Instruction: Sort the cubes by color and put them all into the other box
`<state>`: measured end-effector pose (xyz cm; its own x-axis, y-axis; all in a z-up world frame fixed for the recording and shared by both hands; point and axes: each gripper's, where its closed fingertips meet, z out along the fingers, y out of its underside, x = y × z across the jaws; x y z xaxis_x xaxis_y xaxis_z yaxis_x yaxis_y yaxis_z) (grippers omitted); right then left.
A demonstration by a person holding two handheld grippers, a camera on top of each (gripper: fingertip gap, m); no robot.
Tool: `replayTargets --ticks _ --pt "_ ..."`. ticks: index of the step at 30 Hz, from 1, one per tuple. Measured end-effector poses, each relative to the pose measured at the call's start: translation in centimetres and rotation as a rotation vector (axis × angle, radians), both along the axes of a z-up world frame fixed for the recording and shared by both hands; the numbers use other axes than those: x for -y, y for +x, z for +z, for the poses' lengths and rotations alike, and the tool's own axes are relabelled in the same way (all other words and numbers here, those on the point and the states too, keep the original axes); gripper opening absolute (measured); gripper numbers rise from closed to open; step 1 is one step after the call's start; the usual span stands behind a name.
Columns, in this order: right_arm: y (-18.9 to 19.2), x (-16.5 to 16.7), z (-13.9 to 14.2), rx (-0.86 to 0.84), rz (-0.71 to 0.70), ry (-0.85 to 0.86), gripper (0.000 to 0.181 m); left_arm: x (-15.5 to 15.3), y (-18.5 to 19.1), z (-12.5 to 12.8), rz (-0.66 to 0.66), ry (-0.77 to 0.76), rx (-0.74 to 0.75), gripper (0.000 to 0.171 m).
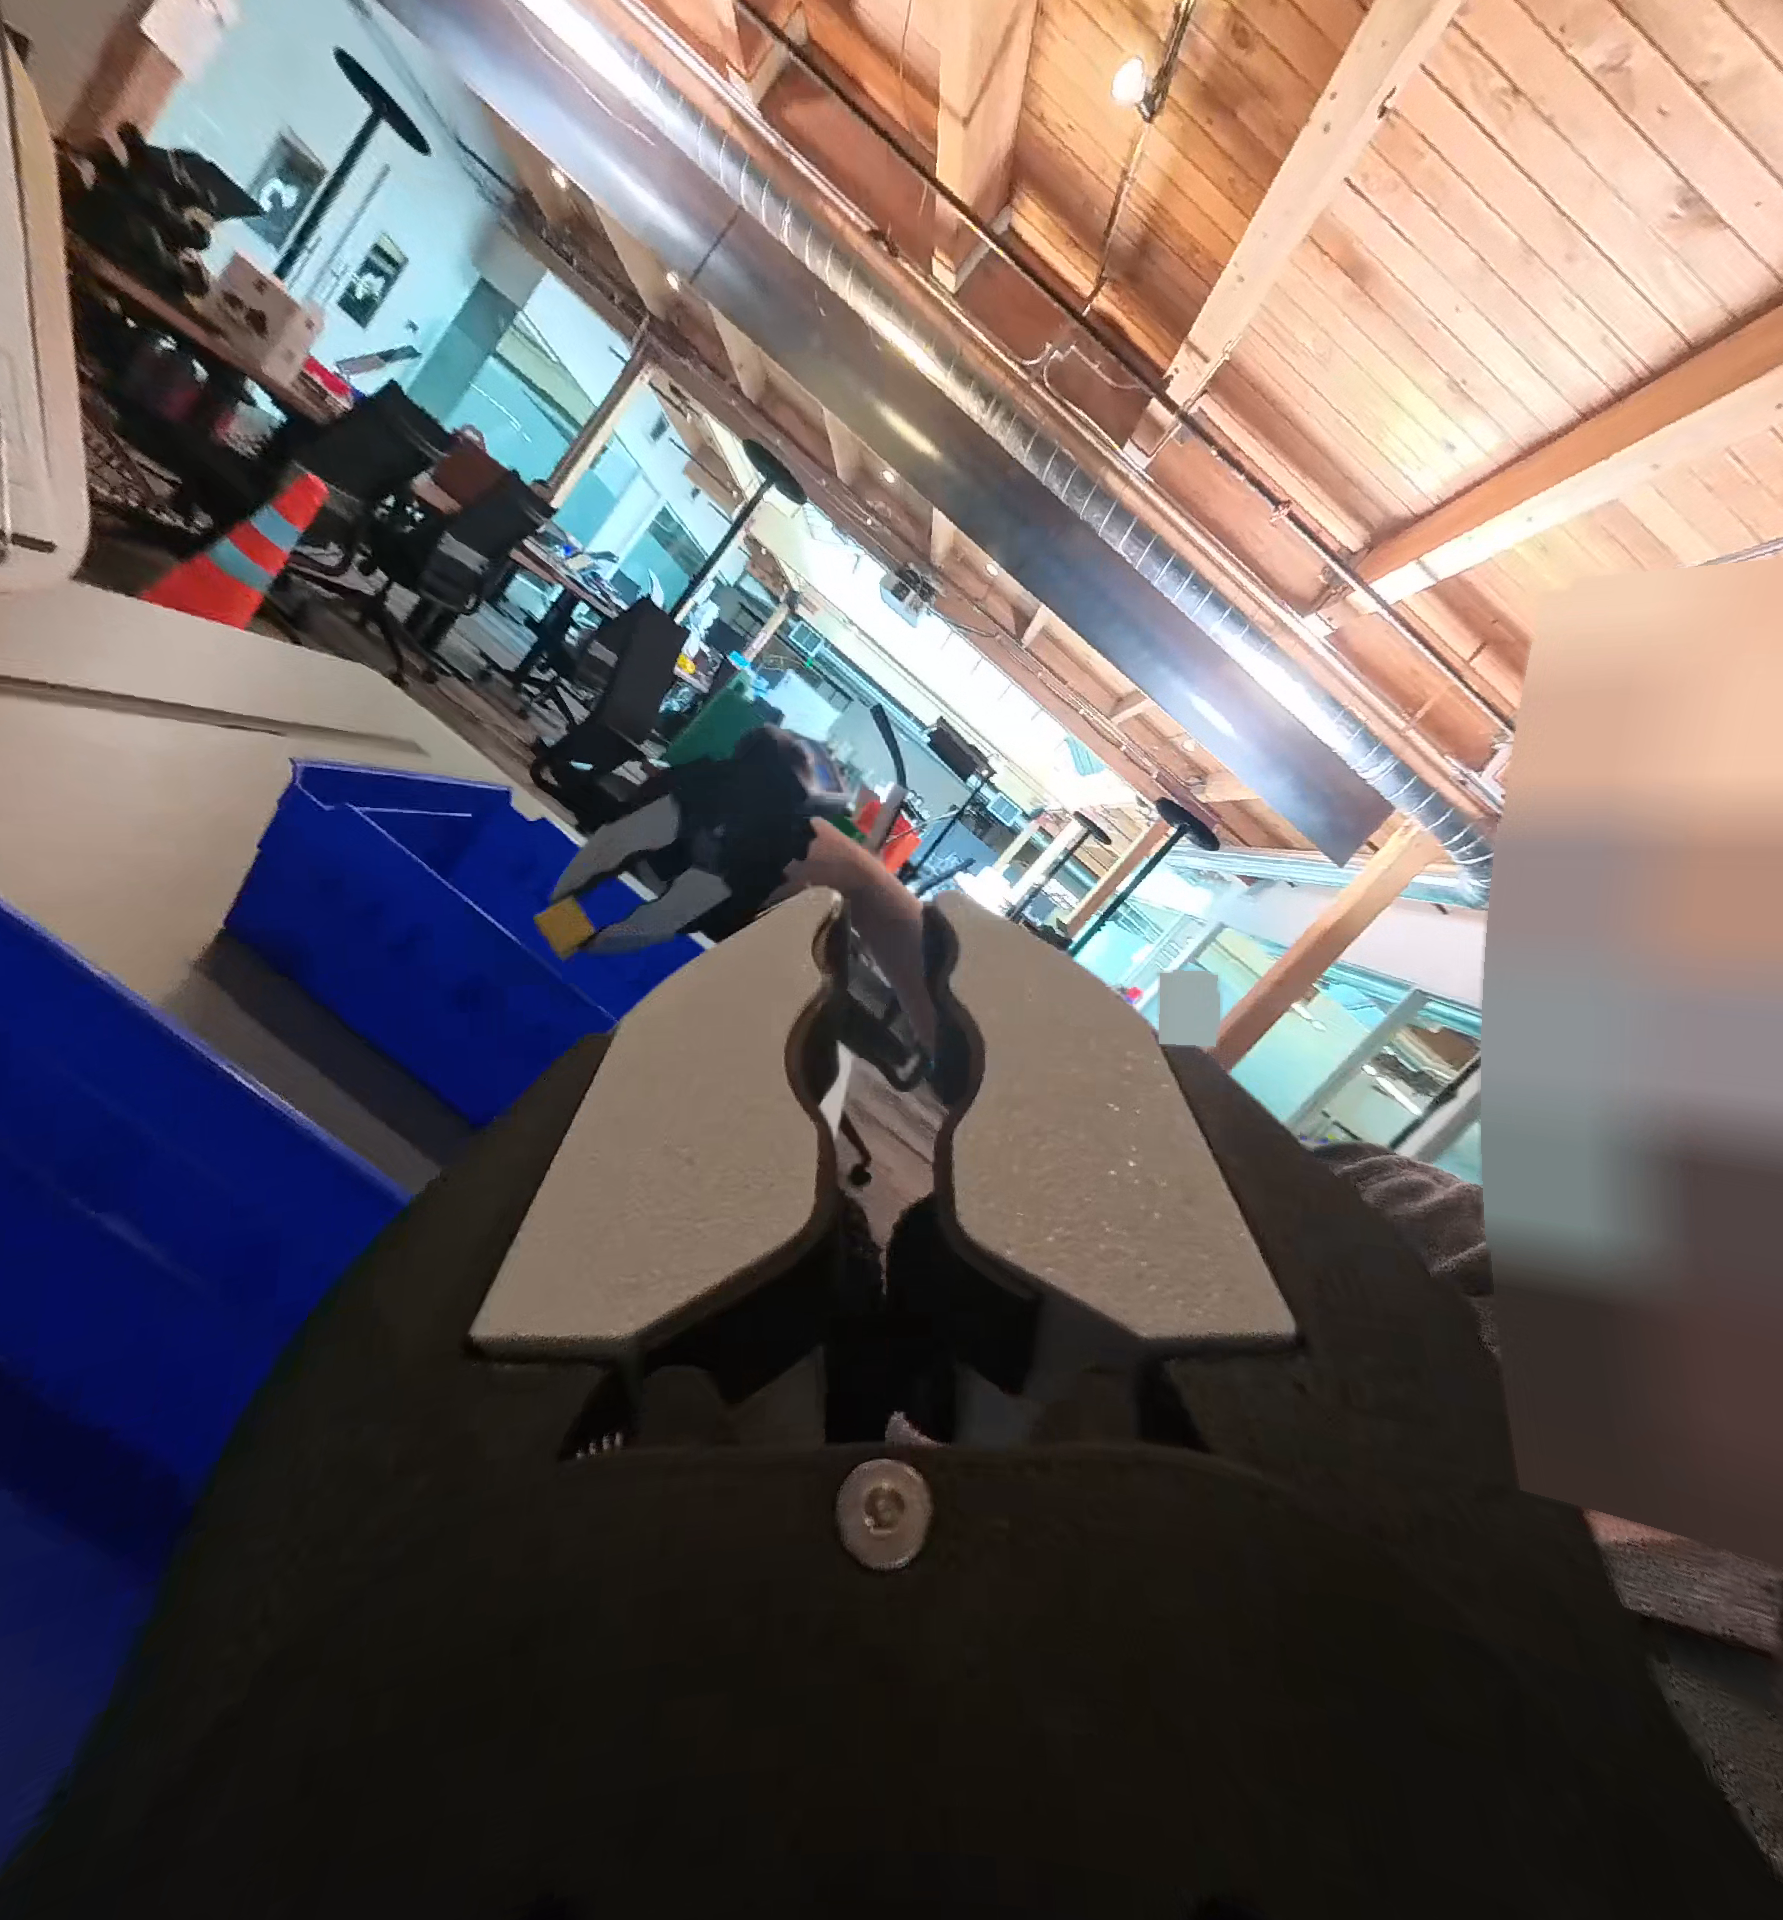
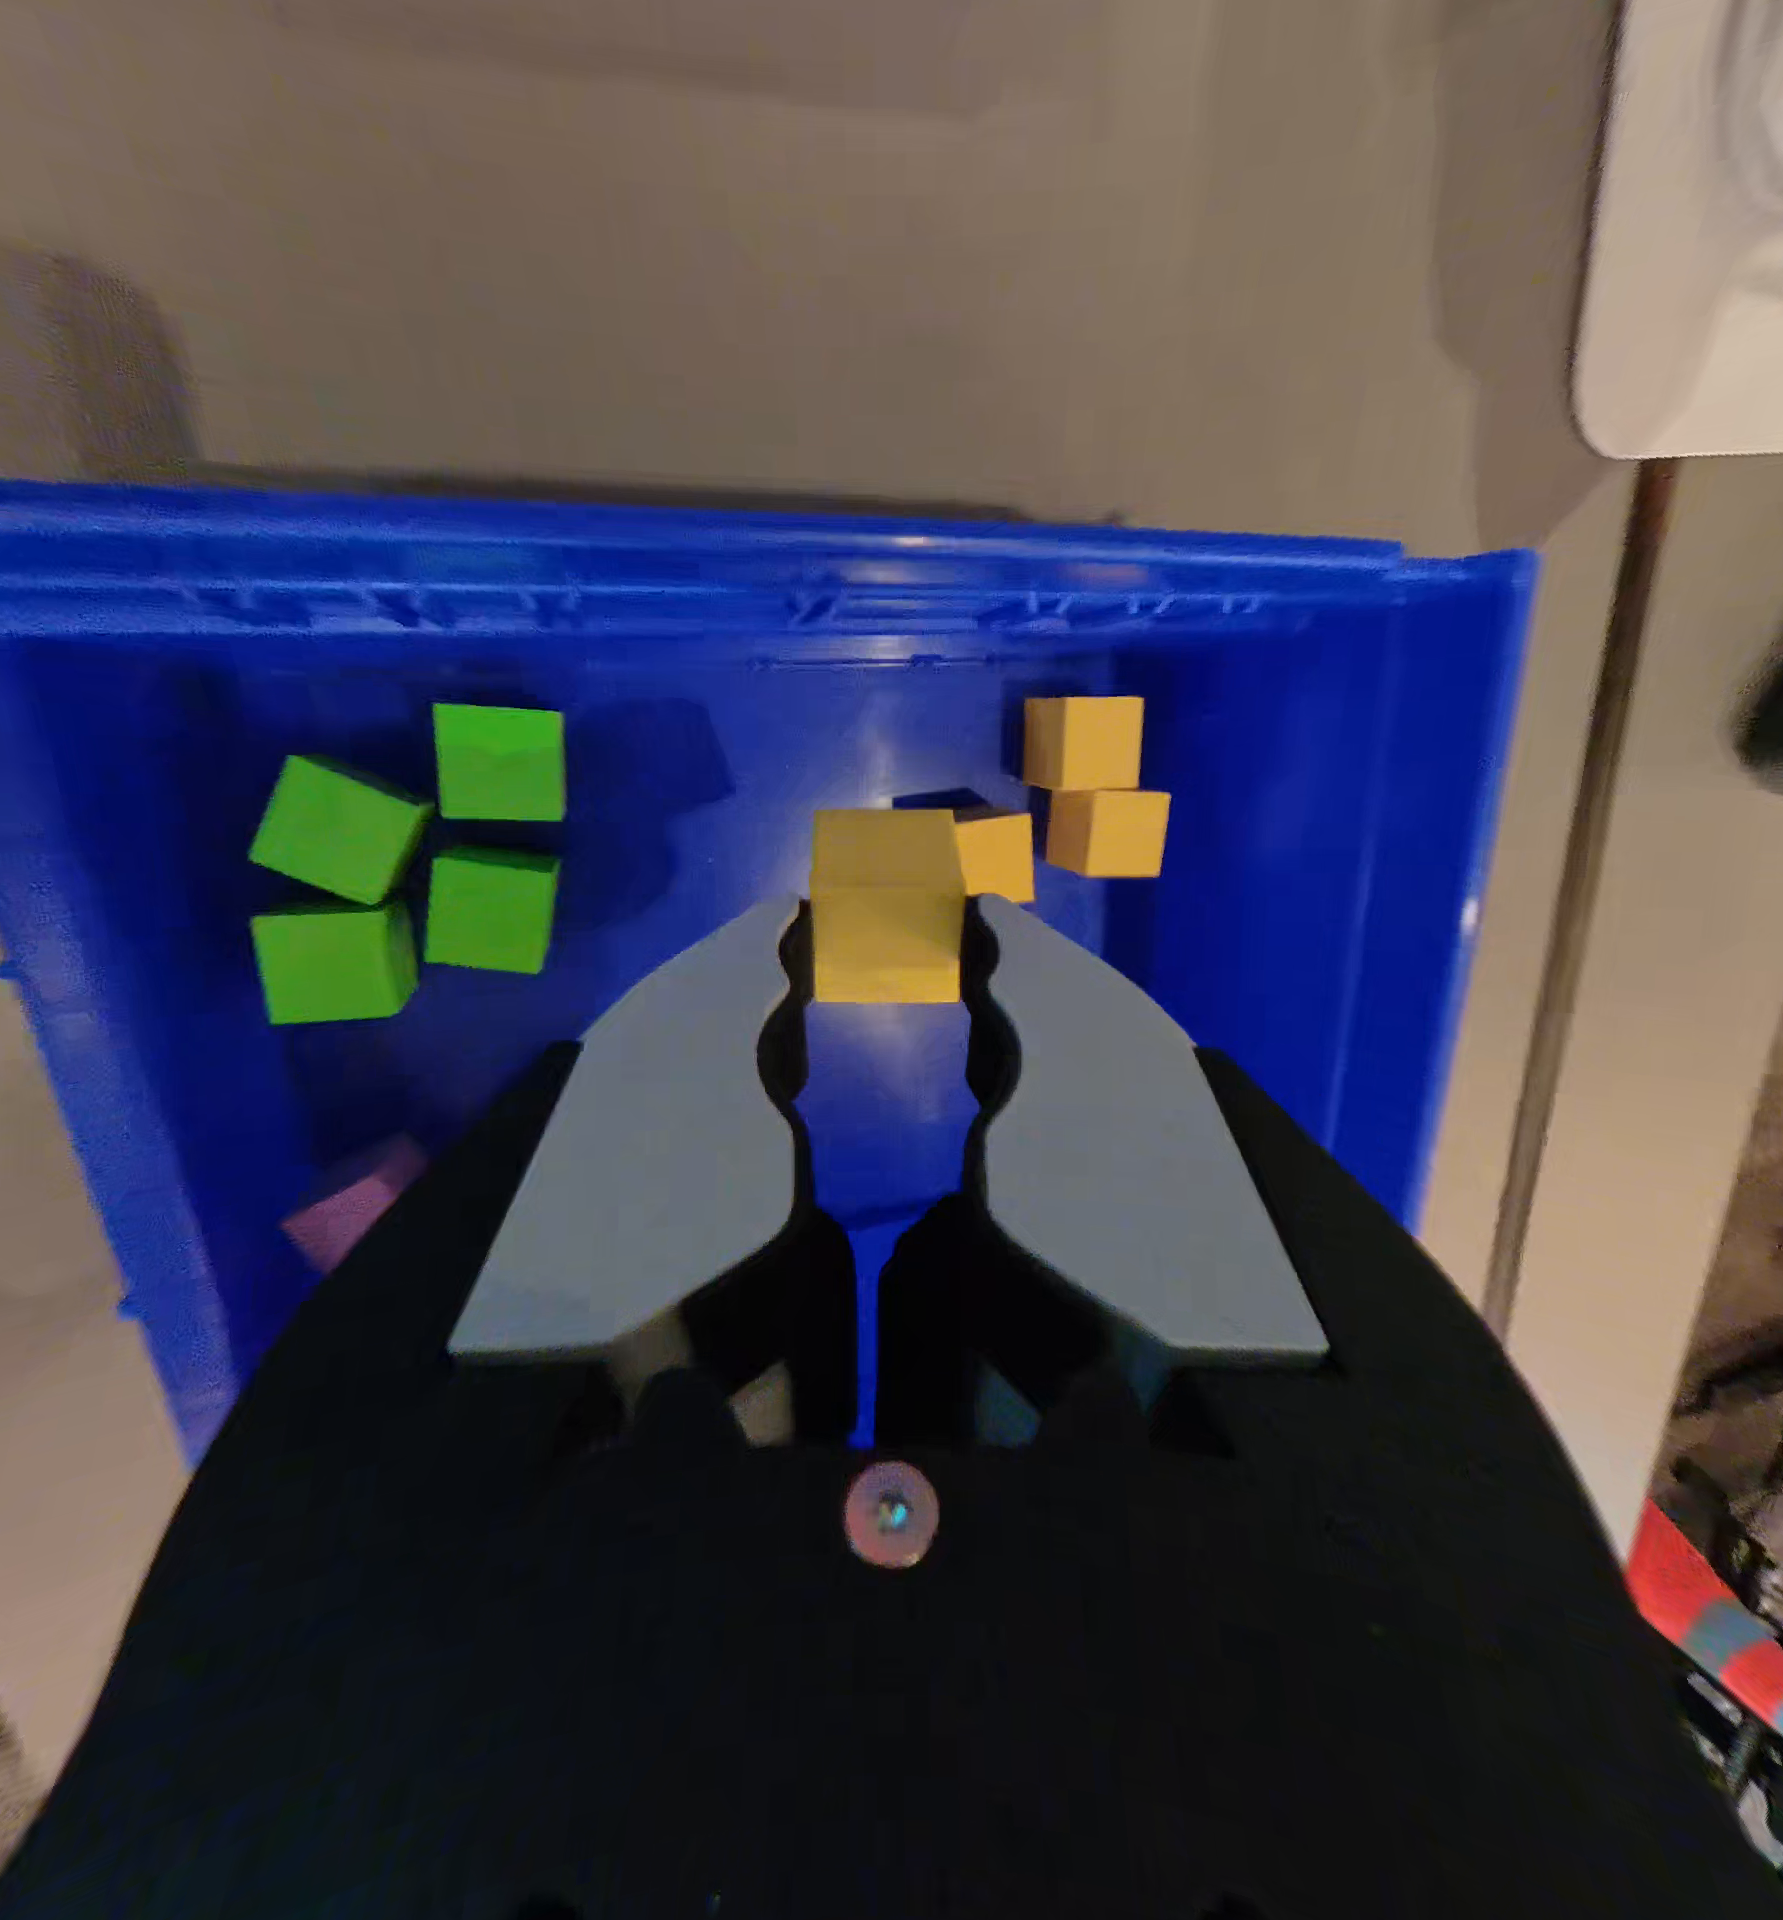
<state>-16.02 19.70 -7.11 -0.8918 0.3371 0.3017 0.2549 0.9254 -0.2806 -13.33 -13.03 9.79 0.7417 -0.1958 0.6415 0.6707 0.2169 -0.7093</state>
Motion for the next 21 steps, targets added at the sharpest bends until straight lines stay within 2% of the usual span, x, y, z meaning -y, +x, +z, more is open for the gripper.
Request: replayTargets --ticks 4,8,12,21 --pt "-2.0 0.1 -3.3 0.05 0.016 0.013 0.027 0.0 -0.2 -0.4 0.025 -0.042 -0.005 0.02" --pt "-3.6 0.2 -5.2 0.093 0.022 0.043 0.027 0.0 -0.4 -0.7 0.044 -0.077 -0.02 0.026" --pt "-4.5 0.5 -5.9 0.135 0.018 0.056 0.027 0.0 -0.6 -1.1 0.06 -0.127 -0.039 0.026" --pt "-4.8 -0.2 -6.9 0.21 -0.015 0.103 0.029 0.7 -0.7 -0.8 0.06 -0.128 -0.043 0.026"
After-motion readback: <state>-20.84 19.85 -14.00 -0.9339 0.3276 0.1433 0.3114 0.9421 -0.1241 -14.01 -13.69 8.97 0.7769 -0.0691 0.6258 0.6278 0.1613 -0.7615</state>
